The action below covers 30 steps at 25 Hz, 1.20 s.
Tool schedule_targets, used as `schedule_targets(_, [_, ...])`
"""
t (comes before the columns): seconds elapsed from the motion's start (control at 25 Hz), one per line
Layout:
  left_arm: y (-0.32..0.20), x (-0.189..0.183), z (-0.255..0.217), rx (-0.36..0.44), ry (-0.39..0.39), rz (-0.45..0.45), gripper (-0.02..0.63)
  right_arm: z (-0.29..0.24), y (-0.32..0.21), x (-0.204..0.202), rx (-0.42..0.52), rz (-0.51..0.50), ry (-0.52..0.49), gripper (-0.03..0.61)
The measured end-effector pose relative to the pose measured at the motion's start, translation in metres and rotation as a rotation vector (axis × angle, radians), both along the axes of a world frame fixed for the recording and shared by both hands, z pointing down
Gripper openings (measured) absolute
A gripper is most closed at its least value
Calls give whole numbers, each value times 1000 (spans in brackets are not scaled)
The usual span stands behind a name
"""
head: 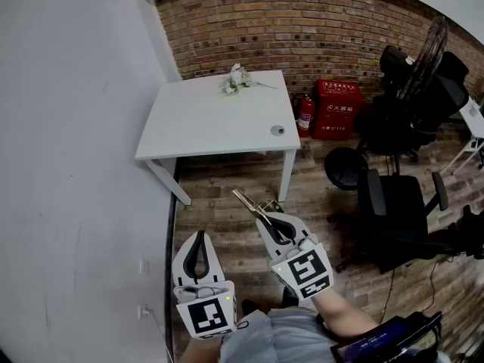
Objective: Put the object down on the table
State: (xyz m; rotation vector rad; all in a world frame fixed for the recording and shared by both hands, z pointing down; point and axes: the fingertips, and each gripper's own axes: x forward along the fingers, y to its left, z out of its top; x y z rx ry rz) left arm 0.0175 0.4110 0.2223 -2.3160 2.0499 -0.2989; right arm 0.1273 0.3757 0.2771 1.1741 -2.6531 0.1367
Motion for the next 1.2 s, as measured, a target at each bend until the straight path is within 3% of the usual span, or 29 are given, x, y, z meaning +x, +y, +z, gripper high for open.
schedule_targets(0.4, [5,25,23,-4,-13,8,8,15,7,23,-6,1,-37,17])
schedule_targets(0.76, [-6,73,28,-53,-23,-30,8,25,-12,73,-38,-28,-39,18])
schedule_targets(0.96, [-9,65,48,-88,-15,-62,8,44,-21,69,-69,-44,-38,18])
schedule_targets(1.2, [-34,31,74,-73,-3,-107,8,71,-48,42,-72,-76,-25,18])
